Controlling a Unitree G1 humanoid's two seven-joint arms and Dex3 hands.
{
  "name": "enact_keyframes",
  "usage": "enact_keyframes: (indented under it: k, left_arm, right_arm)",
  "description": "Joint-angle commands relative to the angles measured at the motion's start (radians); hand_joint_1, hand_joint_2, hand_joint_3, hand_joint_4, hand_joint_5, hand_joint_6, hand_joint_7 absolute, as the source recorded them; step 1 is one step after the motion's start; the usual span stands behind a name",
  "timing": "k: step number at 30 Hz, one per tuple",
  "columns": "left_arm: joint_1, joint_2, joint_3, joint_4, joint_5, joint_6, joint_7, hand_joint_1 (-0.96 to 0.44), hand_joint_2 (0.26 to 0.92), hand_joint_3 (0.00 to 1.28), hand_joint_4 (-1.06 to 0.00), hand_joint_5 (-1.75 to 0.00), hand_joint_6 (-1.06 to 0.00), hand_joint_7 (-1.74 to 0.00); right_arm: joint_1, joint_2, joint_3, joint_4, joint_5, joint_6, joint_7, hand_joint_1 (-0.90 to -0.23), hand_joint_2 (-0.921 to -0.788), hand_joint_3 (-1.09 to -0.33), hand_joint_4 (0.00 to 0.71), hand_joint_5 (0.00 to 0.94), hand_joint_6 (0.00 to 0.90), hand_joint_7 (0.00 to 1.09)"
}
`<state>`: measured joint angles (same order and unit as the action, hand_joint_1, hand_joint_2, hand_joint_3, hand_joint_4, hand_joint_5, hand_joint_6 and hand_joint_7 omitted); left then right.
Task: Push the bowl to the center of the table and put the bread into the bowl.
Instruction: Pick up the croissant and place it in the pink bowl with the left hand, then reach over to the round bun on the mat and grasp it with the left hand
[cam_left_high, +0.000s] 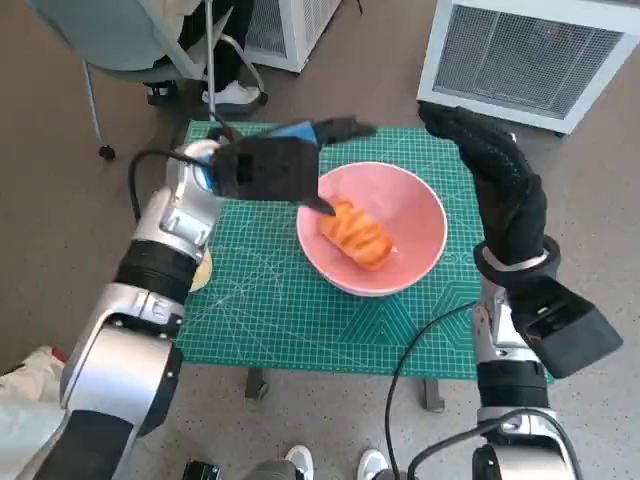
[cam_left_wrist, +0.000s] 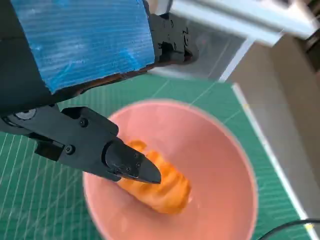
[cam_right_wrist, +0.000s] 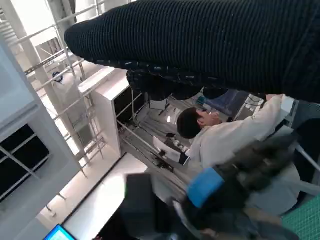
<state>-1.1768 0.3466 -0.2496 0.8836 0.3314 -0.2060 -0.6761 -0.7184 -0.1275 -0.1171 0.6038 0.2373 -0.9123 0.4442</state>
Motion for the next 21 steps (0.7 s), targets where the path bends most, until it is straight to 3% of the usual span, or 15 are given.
enact_keyframes:
  k: [1,10,21]
  left_arm:
    - [0.069,0.084,0.035,-0.187,-0.040,0.040,-0.053,-0.39,0.797,0.00,0.00,0.00,-0.08,-0.18]
    - [0.243,0.295,0.138,-0.615,-0.088,0.189,-0.170,-0.32,0.793,0.00,0.00,0.00,-0.09,-0.16]
    - [0.474,0.527,0.218,-0.775,-0.046,0.244,-0.201,-0.35,0.789,0.00,0.00,0.00,-0.11,-0.13]
  right_arm:
    - [0.031,-0.004,-0.001,0.001,0.001,0.010,-0.003,-0.661,-0.921,-0.774,0.308,0.056,-0.001,0.69]
    - [0.034,-0.015,-0.003,-0.004,0.021,0.022,0.015,-0.667,-0.921,-0.771,0.307,0.055,-0.001,0.69]
    - [0.020,-0.021,-0.006,0.012,0.058,0.023,0.047,-0.668,-0.921,-0.770,0.305,0.053,-0.001,0.69]
